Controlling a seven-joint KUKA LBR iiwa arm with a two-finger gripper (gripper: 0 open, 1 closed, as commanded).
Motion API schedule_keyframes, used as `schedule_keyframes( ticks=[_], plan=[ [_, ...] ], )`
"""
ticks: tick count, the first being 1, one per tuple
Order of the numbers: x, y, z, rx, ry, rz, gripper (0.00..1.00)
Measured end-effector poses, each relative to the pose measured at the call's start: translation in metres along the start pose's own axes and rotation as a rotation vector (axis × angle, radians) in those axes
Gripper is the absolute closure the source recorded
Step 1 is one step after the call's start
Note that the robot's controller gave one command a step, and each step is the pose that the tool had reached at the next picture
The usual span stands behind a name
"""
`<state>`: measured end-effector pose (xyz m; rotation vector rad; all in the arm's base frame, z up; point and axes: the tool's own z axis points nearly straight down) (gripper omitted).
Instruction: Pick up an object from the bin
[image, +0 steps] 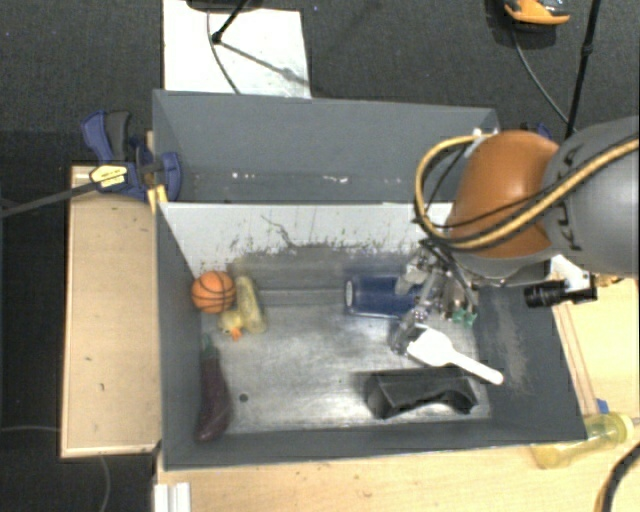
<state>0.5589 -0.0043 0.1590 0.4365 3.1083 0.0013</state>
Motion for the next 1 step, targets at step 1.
schedule_keyframes(
  ticks=[1],
  plan=[
    [-0.0175, -0.0439, 0.0890, 0.002, 0.038, -0.067, 1.00]
  ],
)
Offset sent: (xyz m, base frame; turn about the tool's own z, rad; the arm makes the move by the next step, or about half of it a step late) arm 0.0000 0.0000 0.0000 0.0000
